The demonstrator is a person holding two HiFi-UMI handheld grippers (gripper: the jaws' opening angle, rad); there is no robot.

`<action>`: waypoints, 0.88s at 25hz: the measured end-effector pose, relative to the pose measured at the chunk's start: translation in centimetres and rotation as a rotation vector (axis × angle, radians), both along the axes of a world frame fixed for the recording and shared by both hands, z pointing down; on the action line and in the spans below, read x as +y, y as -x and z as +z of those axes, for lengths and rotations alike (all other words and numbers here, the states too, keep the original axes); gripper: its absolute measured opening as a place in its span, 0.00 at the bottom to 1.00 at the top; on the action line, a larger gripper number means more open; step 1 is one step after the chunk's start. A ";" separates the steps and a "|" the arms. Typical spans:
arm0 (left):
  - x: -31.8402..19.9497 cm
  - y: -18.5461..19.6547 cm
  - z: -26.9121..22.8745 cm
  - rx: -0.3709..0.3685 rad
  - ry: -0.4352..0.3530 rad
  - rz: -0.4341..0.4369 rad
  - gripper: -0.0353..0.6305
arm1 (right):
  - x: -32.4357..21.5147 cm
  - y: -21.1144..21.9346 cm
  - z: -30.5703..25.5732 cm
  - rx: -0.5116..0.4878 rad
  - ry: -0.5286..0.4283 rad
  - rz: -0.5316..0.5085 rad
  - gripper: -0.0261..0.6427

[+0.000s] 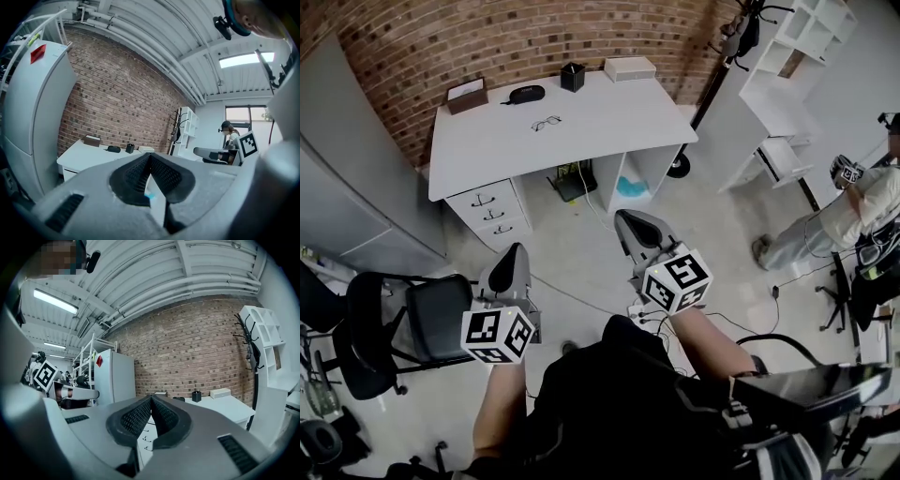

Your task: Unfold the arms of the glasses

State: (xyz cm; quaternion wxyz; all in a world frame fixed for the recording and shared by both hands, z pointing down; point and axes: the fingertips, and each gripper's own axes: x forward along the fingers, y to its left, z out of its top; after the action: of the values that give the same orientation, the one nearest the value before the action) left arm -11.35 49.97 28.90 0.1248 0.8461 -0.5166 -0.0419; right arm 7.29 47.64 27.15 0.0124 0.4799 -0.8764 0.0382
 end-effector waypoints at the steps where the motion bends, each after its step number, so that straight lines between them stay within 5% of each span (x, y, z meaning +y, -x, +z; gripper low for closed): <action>1: 0.0 0.3 0.2 0.000 0.002 0.001 0.06 | 0.0 0.2 0.2 0.004 0.003 0.000 0.05; 9: -3.8 0.3 1.6 0.007 0.027 0.002 0.06 | -3.7 1.1 0.9 -0.010 0.017 -0.030 0.05; 22: -19.0 -3.8 1.6 -0.025 0.067 -0.035 0.06 | -19.5 -3.4 1.6 -0.052 0.055 -0.059 0.05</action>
State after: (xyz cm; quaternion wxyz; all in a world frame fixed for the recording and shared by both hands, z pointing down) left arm -7.54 30.96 30.46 0.1461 0.8326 -0.5339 -0.0163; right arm 10.67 28.09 28.75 0.0041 0.4523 -0.8887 0.0745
